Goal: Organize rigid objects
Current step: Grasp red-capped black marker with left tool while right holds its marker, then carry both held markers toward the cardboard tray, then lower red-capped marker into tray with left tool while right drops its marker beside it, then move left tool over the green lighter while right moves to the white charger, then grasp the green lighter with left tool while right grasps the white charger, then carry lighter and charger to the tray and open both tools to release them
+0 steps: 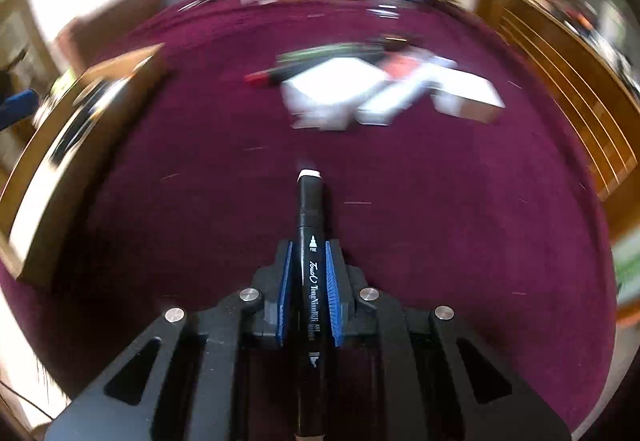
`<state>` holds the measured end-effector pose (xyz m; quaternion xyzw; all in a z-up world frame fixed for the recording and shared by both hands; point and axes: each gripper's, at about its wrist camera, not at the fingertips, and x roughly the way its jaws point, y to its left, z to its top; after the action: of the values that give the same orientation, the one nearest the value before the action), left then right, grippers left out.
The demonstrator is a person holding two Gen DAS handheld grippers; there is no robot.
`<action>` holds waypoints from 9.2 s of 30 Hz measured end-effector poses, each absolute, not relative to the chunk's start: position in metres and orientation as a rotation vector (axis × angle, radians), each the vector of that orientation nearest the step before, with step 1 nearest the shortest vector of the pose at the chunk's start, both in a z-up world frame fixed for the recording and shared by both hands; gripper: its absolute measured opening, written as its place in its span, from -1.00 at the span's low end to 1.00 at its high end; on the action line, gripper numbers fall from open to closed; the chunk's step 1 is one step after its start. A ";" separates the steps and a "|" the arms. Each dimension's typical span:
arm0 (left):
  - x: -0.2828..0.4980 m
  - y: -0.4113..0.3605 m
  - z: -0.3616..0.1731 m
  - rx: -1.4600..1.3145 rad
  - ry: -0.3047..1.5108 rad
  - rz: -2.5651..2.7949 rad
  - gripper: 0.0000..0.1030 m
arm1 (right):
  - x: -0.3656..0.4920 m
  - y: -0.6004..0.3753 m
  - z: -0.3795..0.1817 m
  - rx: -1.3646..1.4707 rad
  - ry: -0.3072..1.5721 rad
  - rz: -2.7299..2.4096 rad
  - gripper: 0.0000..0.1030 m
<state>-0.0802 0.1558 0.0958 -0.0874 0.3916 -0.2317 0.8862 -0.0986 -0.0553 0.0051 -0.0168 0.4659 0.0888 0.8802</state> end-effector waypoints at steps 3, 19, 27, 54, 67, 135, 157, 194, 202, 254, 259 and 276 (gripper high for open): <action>-0.029 0.113 0.078 -0.106 0.897 -0.509 0.11 | -0.088 -0.094 0.008 0.064 0.947 0.144 -0.75; 0.110 0.019 0.023 0.212 0.984 -0.501 0.23 | -0.082 -0.123 0.003 0.216 0.931 0.265 -0.53; 0.109 0.012 0.012 0.302 1.024 -0.560 -0.09 | -0.080 -0.129 0.002 0.265 0.928 0.286 -0.52; -0.081 0.059 0.020 0.316 1.052 -0.432 -0.78 | -0.080 -0.128 0.002 0.276 0.925 0.299 -0.42; -0.079 0.024 0.014 0.355 0.910 -0.422 -0.38 | -0.080 -0.121 0.003 0.239 0.932 0.276 -0.31; -0.099 0.363 0.045 -0.484 0.856 -0.095 0.15 | -0.026 0.155 0.043 0.210 0.958 0.611 -0.47; -0.169 0.178 0.122 -0.228 0.646 -0.422 0.97 | -0.105 -0.093 0.148 0.153 0.374 0.040 1.00; 0.008 0.059 0.006 0.131 0.940 -0.151 0.32 | -0.023 -0.195 0.009 0.558 0.760 0.074 0.95; 0.000 0.057 0.011 0.087 0.928 -0.245 -0.68 | -0.022 -0.192 0.009 0.550 0.761 0.068 0.95; -0.071 0.065 0.010 0.139 0.962 -0.268 -0.25 | -0.050 -0.048 0.007 0.073 0.971 0.224 -0.10; -0.076 0.083 0.014 0.030 0.979 -0.328 -0.69 | -0.050 -0.041 0.007 0.048 0.956 0.240 -0.12; -0.130 0.192 0.095 -0.289 0.782 -0.338 -0.68 | -0.074 -0.026 0.054 0.234 0.886 0.442 -0.11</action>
<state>-0.1303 0.1920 0.0952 -0.1395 0.3779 -0.1634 0.9006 -0.0744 -0.0259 0.0540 0.1121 0.4241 0.2117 0.8734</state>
